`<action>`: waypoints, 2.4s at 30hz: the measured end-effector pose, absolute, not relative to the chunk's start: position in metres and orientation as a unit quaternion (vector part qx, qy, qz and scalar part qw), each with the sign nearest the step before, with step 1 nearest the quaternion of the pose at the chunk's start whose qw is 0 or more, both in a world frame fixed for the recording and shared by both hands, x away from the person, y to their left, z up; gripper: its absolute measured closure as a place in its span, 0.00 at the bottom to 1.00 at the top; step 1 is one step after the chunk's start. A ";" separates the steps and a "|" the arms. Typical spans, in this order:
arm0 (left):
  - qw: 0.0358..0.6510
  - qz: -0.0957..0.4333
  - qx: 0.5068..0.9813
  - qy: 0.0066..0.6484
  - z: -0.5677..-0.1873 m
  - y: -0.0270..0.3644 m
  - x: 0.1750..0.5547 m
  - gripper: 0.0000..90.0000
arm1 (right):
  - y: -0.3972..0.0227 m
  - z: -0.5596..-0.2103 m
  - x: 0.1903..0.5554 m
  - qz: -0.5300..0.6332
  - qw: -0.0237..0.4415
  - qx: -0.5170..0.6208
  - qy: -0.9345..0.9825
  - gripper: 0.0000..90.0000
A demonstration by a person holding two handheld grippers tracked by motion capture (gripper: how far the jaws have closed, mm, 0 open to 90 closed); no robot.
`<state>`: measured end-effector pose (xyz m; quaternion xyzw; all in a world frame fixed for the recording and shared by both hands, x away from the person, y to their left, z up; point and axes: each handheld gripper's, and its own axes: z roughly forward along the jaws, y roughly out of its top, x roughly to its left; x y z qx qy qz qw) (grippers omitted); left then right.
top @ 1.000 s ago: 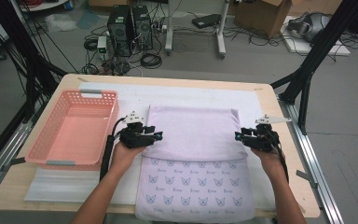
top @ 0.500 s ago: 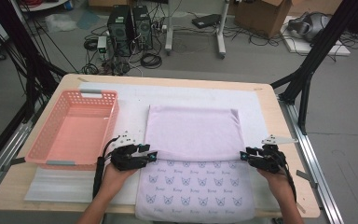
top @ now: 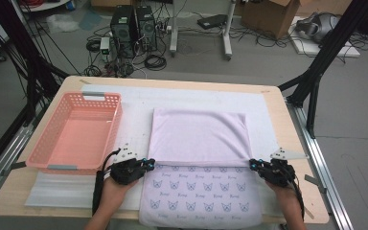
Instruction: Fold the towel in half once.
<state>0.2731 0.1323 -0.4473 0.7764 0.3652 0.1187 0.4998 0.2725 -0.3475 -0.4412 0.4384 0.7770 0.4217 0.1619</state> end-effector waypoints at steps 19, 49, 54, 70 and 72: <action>0.522 0.111 0.774 0.340 -0.439 0.146 0.206 0.97 | -0.353 -0.441 0.198 0.443 0.170 0.414 0.777 0.95; 0.567 0.087 0.740 0.350 -0.431 0.163 0.164 0.51 | -0.360 -0.430 0.131 0.460 0.157 0.437 0.757 0.62; 0.560 0.097 0.740 0.358 -0.428 0.158 0.196 0.52 | -0.353 -0.428 0.153 0.456 0.172 0.435 0.757 0.65; 0.527 0.093 0.752 0.385 -0.434 0.133 0.303 0.54 | -0.346 -0.429 0.255 0.440 0.189 0.443 0.758 0.84; 0.522 0.101 0.754 0.387 -0.435 0.132 0.311 0.54 | -0.341 -0.429 0.270 0.436 0.191 0.440 0.762 0.86</action>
